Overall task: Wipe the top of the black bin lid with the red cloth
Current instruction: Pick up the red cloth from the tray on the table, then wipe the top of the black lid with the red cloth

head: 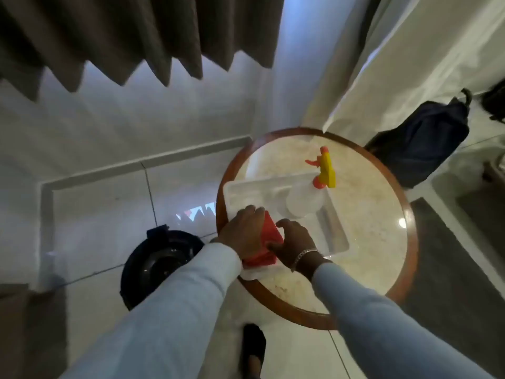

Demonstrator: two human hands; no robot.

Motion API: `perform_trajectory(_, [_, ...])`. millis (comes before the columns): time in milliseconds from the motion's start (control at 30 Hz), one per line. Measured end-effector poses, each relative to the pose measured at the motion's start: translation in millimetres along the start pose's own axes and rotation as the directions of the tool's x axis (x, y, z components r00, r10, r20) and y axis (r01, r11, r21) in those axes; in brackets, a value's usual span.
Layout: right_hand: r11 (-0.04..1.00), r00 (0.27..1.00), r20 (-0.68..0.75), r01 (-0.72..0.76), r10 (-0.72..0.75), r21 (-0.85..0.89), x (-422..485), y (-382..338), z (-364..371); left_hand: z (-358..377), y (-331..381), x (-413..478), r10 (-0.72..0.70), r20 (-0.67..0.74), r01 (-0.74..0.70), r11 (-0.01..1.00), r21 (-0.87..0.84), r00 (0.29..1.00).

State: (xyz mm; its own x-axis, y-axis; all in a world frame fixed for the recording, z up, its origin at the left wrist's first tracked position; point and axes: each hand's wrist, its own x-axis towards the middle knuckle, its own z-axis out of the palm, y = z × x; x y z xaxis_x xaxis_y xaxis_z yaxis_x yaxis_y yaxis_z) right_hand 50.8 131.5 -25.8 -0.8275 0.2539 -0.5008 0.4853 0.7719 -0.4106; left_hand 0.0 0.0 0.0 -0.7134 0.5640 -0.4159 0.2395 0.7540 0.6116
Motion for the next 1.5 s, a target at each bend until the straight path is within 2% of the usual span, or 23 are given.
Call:
perform_trajectory(100, [0.999, 0.992, -0.124, -0.029, 0.030, 0.014, 18, 7, 25, 11, -3, 34, -0.048, -0.022, 0.050, 0.994, 0.102, 0.999])
perform_trajectory(267, [0.989, 0.984, -0.131, -0.108, 0.121, 0.101, 28, 15, 55, 17, -12, 65, -0.153, -0.043, 0.159, 0.959, 0.233, 0.987])
perform_trajectory(433, [0.897, 0.946, -0.120, -0.238, 0.300, 0.372, 40, 18, 60, 25, -15, 73, -0.161, -0.038, 0.165, 0.966, 0.199, 0.986])
perform_trajectory(533, [0.848, 0.949, -0.094, -0.221, 0.301, 0.481, 35, 14, 45, 19, -18, 69, -0.103, -0.028, 0.104, 0.994, 0.040, 0.994])
perform_trajectory(667, [0.739, 0.983, -0.126, -0.016, 0.136, 0.674, 15, 0, 6, -7, -21, 43, 0.018, -0.066, -0.039, 0.947, -0.318, 0.998])
perform_trajectory(767, [0.653, 0.995, -0.094, 0.096, -0.039, 0.751, 8, -26, -17, -30, -38, 13, 0.028, -0.181, -0.126, 0.820, -0.559, 0.983])
perform_trajectory(833, [0.578, 0.988, -0.002, 0.090, -0.151, 0.811, 9, -47, -17, -39, -57, -10, -0.035, -0.203, -0.128, 0.665, -0.735, 0.979])
perform_trajectory(900, [0.498, 0.976, 0.083, 0.030, -0.203, 0.867, 9, -71, -3, -43, -84, -33, -0.134, -0.210, -0.110, 0.528, -0.842, 0.968])
perform_trajectory(967, [0.487, 0.981, 0.081, 0.017, -0.179, 0.873, 8, -98, 29, -41, -119, -54, -0.249, -0.233, -0.082, 0.500, -0.862, 0.940])
perform_trajectory(1067, [0.536, 0.993, 0.082, -0.025, -0.082, 0.844, 12, -130, 97, -27, -178, -76, -0.395, -0.310, -0.027, 0.579, -0.815, 0.865])
perform_trajectory(1133, [0.611, 0.998, 0.046, -0.010, -0.043, 0.792, 22, -141, 143, -9, -221, -87, -0.462, -0.376, 0.027, 0.659, -0.752, 0.803])
perform_trajectory(1167, [0.672, 0.998, -0.006, 0.041, -0.055, 0.739, 28, -142, 162, 2, -240, -92, -0.475, -0.409, 0.064, 0.710, -0.701, 0.779])
perform_trajectory(1233, [0.793, 0.972, -0.167, 0.232, -0.167, 0.564, 43, -142, 200, 27, -281, -100, -0.449, -0.466, 0.139, 0.816, -0.561, 0.762])
perform_trajectory(1300, [0.836, 0.897, -0.328, 0.410, -0.297, 0.364, 59, -137, 233, 54, -319, -102, -0.378, -0.448, 0.181, 0.888, -0.423, 0.810])
perform_trajectory(1400, [0.799, 0.733, -0.493, 0.590, -0.469, 0.117, 83, -127, 271, 85, -361, -93, -0.252, -0.263, 0.219, 0.964, -0.149, 0.931])
perform_trajectory(1433, [0.751, 0.679, -0.487, 0.657, -0.550, 0.068, 89, -125, 285, 92, -374, -88, -0.225, -0.225, 0.212, 0.974, -0.081, 0.948])
perform_trajectory(1500, [0.645, 0.604, -0.367, 0.764, -0.707, 0.014, 89, -115, 301, 100, -387, -82, -0.194, -0.197, 0.200, 0.980, 0.010, 0.961])
